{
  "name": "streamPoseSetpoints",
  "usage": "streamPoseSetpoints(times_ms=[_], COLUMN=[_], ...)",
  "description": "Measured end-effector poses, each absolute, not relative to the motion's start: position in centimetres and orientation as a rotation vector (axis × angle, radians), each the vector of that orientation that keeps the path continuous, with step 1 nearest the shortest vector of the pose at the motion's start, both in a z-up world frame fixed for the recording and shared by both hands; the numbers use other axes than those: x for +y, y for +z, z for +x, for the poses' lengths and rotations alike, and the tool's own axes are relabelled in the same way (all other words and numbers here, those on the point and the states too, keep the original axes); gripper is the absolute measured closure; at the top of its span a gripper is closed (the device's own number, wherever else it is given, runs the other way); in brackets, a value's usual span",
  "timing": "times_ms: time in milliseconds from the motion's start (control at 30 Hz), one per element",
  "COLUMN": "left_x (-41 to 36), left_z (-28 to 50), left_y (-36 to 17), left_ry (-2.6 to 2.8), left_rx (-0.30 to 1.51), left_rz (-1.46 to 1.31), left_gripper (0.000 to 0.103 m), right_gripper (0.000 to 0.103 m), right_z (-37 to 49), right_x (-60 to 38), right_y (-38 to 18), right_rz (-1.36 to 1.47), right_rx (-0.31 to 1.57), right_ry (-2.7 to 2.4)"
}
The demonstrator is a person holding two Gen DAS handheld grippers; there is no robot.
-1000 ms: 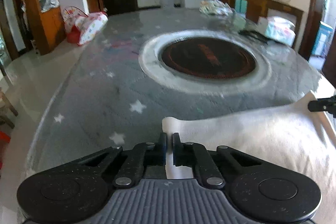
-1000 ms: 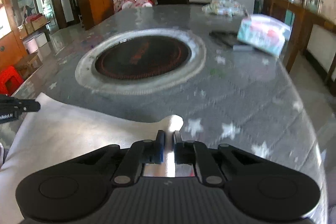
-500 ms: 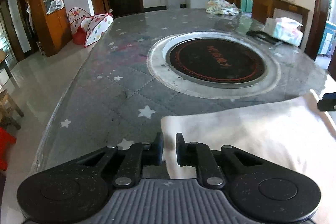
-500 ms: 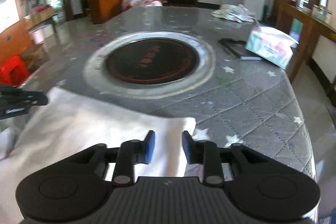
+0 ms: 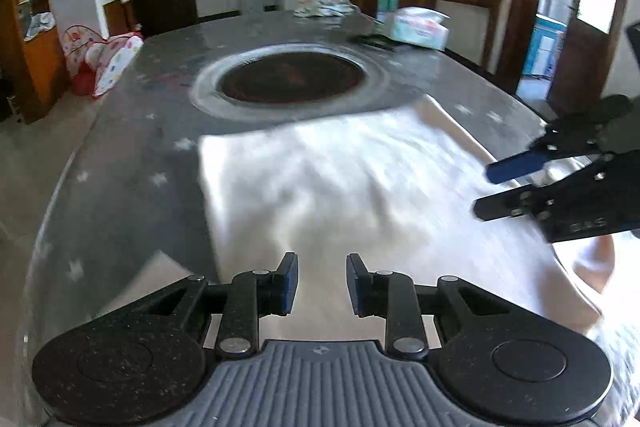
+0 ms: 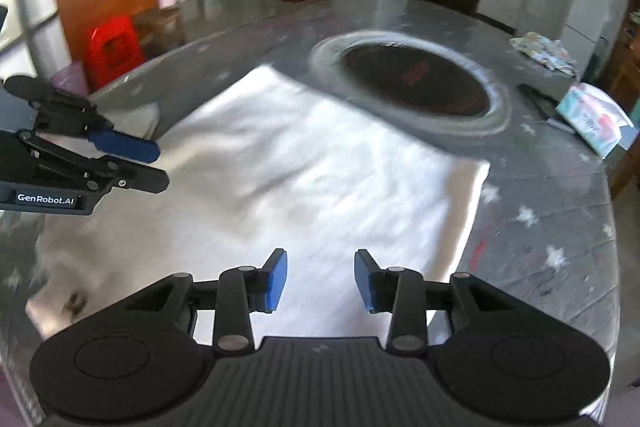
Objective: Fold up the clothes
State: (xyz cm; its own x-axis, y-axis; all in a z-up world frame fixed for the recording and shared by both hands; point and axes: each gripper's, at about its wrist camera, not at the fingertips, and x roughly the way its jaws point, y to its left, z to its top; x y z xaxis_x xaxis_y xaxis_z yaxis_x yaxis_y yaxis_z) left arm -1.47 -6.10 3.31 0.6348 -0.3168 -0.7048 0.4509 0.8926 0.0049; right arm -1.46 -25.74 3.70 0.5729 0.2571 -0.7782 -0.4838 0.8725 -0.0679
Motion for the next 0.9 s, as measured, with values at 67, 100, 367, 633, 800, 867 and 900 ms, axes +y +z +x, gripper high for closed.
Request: streamPoseSetpoints(times_ms=[67,100,367,633,800,867,900], left_x=[-6.3,-6.4,-7.1,-7.7,-9.8,-10.8,-11.3], left_z=[-2.8,-3.4,-5.8,-6.4,-7.1,-7.5,-7.7], left_y=[3.1,3.0,1.5,2.6,3.5,3.4,3.3], left_ry=[-0.452,-0.458,-0.472,-0.482,-0.563,-0.600,-0.619], left_rx=[0.764,0.764,0.765,0.732,0.706,0.711,0.715], left_rz=[0.184,0.182,0.223,0.204,0.188,0.183,0.182], left_gripper=[0.074,0.074,0.066,0.062,0.059,0.057,0.057], right_gripper=[0.063,0.063,0.057,0.058,0.058,0.059,0.061], right_z=[-2.7,-3.4,-8.1,-10.7,-9.8,-8.9,-8.5], right_x=[-25.4,-25.4,-27.4,-34.1,-37.2,-38.0,-38.3], right_y=[3.3,3.1,2.5,4.2,4.1,3.6,3.4], right_rz=[-0.311,-0.321,-0.293,-0.101,-0.035,-0.004,0.009], right_rx=[0.861,0.863,0.846,0.772,0.745,0.753,0.760], right_ry=[0.451,0.450,0.393,0.172,0.020,0.002,-0.002])
